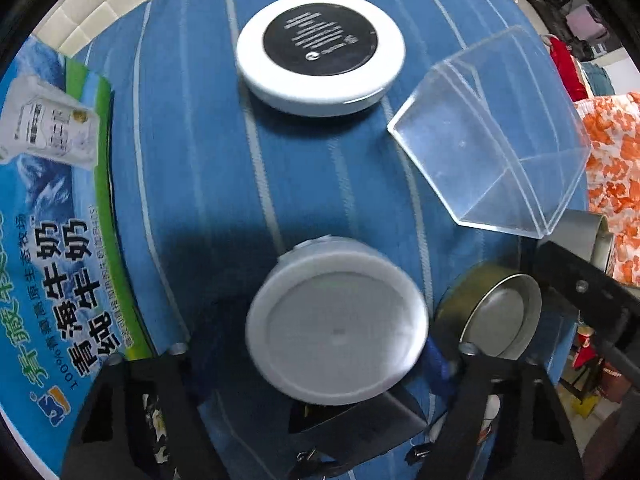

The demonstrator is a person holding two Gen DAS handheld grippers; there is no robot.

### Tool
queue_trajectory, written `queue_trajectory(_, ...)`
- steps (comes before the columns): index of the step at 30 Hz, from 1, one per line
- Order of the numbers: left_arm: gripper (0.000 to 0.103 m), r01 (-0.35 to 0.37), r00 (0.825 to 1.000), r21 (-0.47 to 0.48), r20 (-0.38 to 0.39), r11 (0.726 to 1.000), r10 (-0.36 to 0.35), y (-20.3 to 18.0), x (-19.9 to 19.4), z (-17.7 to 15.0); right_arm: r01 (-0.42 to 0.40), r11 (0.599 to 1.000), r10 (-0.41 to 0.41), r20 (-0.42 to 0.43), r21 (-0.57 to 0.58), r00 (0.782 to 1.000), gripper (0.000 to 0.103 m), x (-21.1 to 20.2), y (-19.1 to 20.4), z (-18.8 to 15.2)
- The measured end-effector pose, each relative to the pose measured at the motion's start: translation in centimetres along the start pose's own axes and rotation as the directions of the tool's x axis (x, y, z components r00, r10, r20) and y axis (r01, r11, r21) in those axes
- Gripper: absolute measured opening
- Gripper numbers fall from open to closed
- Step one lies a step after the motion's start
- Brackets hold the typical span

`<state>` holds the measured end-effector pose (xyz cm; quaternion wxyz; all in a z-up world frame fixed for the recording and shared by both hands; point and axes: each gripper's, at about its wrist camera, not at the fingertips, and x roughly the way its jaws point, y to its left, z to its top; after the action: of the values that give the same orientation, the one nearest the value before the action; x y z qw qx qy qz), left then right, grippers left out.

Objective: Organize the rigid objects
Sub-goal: 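Grasp the white round lid with the left tool while the right tool grasps the mesh-top canister, then carry the white lid and mesh canister into the blue box and release both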

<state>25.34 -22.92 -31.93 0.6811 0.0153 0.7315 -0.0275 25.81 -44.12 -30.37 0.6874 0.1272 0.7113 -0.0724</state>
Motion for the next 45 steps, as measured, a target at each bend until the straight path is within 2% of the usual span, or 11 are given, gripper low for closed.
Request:
queue_trajectory(3, 0.067, -0.011, 1.0, 0.01, 0.024, 1.0, 0.011, -0.6, -0.3, -0.2, -0.016, 1.0, 0.016, -0.027, 0.024, 1.0, 0.078, 1.1, -0.4, 0.3)
queue_trajectory(5, 0.065, -0.01, 0.999, 0.006, 0.033, 1.0, 0.01, -0.9, -0.4, 0.0, 0.034, 0.999, -0.034, -0.015, 0.009, 0.999, 0.074, 1.1, -0.1, 0.3)
queue_trajectory(9, 0.065, -0.011, 0.999, 0.008, 0.046, 1.0, 0.011, -1.1, -1.0, -0.3, 0.047, 0.999, -0.047, -0.001, 0.009, 0.999, 0.073, 0.9, -0.3, 0.2)
queue_trajectory(10, 0.065, -0.009, 0.999, 0.008, 0.046, 1.0, 0.009, 0.4, -1.0, 0.4, 0.053, 0.999, -0.053, -0.001, 0.006, 0.999, 0.073, 0.8, -0.3, 0.2)
queue_trajectory(14, 0.065, -0.006, 0.999, 0.008, 0.047, 1.0, 0.005, 1.2, -2.1, -0.3, 0.074, 0.997, -0.074, 0.008, 0.003, 0.997, 0.073, 0.2, -0.6, -0.5)
queue_trajectory(21, 0.065, 0.021, 0.994, 0.0, 0.109, 1.0, -0.021, 0.8, -6.4, -1.5, 0.106, 0.994, -0.104, 0.063, -0.026, 0.993, 0.073, -2.5, -0.2, -2.0)
queue_trajectory(27, 0.065, 0.04, 0.983, 0.016, 0.18, 0.999, -0.042, 1.1, -10.8, -3.2, 0.094, 0.994, -0.087, 0.12, -0.053, 0.989, 0.073, -5.9, 0.6, -3.4)
queue_trajectory(31, 0.065, 0.054, 0.969, 0.022, 0.239, 0.998, -0.058, 2.5, -14.3, -5.1, 0.084, 0.991, -0.064, 0.177, -0.105, 0.982, 0.073, -9.3, 2.6, -5.1)
queue_trajectory(36, 0.065, 0.038, 0.952, 0.035, 0.302, 0.999, -0.047, 7.0, -17.0, -6.4, 0.073, 0.983, -0.031, 0.237, -0.17, 0.971, 0.073, -13.0, 6.3, -8.3)
queue_trajectory(45, 0.065, 0.047, 0.922, 0.003, 0.384, 0.999, -0.045, 14.7, -21.8, -10.0, 0.026, 0.963, 0.06, 0.307, -0.269, 0.95, 0.073, -17.9, 17.0, -14.8)
